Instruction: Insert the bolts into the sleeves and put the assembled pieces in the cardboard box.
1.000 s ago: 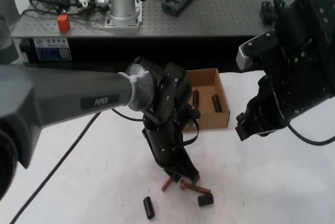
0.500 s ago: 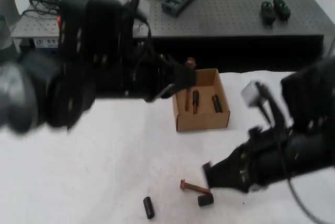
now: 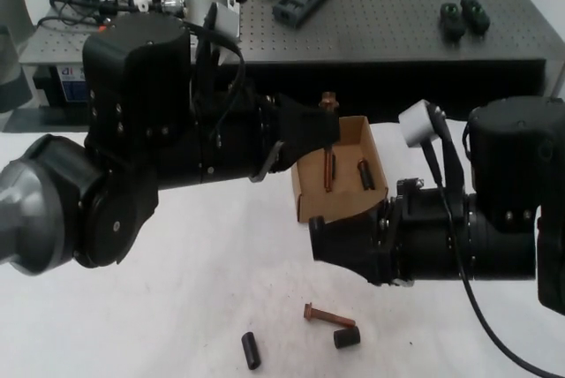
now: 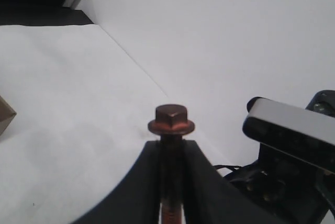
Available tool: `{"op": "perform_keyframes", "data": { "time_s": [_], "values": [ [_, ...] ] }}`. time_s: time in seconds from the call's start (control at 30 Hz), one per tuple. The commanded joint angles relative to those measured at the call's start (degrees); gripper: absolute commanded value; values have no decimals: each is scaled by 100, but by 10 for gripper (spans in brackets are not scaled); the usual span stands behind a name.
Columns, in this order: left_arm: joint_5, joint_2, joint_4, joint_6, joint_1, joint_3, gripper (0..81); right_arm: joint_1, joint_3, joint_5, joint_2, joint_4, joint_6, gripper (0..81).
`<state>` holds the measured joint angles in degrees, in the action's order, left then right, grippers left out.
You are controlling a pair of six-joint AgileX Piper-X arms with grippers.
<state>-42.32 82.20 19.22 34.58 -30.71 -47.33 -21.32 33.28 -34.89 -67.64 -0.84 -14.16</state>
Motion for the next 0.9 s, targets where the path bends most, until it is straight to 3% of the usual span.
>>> {"op": "perform_keyframes", "data": {
  "time_s": [0.0, 0.87],
  "values": [
    [-32, -52, 151, -74, 1, -19, 6, -9, 12, 202, 62, -137, -67, 2],
    [285, -52, 151, -136, 1, -19, 6, -9, 12, 886, 62, -971, -420, 2]
  ]
}}
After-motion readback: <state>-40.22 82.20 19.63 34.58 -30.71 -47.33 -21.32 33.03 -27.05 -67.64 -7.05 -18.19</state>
